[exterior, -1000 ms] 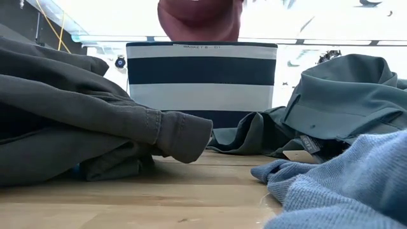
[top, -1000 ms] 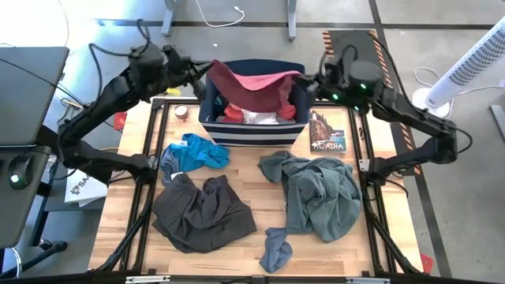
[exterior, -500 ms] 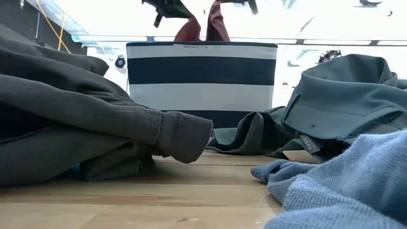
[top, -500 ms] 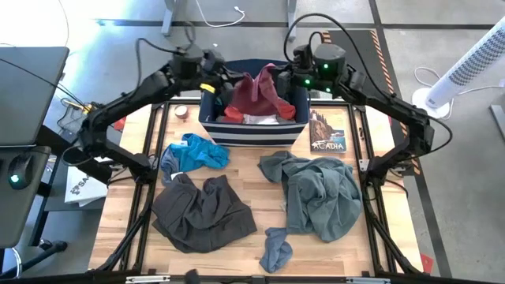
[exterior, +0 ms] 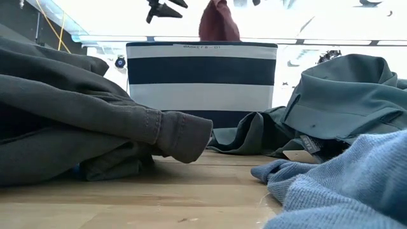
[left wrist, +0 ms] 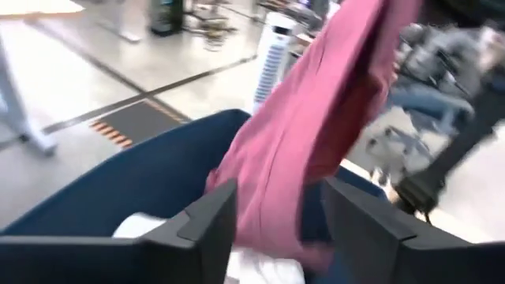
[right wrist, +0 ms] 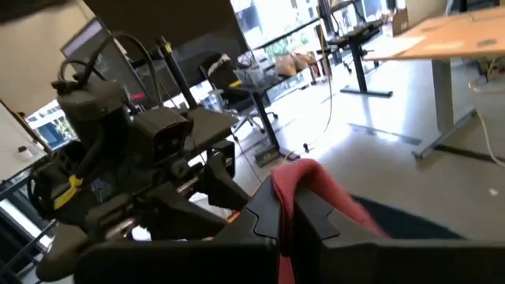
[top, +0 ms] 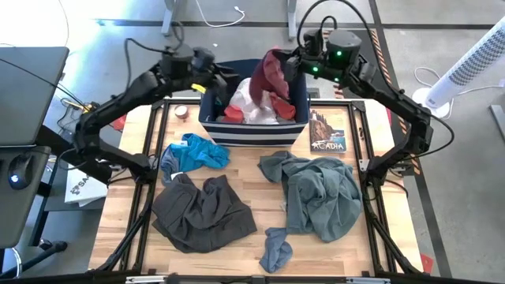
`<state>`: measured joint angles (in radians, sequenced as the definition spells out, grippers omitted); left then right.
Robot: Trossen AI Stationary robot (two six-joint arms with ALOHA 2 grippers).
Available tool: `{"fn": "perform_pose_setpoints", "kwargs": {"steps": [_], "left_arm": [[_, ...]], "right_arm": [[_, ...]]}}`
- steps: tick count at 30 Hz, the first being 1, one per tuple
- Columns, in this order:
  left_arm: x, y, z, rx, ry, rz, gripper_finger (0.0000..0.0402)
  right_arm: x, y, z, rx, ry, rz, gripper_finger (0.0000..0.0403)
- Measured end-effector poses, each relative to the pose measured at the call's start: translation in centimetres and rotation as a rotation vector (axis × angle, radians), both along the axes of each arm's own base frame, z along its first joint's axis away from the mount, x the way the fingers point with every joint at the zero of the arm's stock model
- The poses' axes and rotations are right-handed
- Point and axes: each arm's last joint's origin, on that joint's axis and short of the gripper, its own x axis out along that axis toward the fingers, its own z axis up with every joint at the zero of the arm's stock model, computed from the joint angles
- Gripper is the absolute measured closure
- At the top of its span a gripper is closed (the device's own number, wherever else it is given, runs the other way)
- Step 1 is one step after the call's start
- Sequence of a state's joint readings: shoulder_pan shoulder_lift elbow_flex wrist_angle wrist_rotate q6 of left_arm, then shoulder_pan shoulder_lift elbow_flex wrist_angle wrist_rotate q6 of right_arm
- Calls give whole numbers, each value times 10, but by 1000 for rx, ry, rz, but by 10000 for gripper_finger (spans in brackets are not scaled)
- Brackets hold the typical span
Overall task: Sort clothes
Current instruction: Put the pink skirt into the blue laundry bin
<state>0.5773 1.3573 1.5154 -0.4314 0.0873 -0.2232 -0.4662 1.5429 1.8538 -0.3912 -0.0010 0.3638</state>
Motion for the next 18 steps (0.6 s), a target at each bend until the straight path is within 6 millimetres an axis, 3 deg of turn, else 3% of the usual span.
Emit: {"fn": "perform_pose_setpoints", "kwargs": {"steps": [7, 13, 18], "left_arm": [[-43, -14, 23, 7, -52, 55, 190], [-62, -28, 37, 69, -82, 59, 192], [-68, -32, 35, 54, -54, 64, 192]], "right_arm": [[-2, 1, 6, -15, -16, 4, 403], [15, -7, -12, 18, 48, 26, 403], [37, -16, -32, 78, 82, 72, 403]]}}
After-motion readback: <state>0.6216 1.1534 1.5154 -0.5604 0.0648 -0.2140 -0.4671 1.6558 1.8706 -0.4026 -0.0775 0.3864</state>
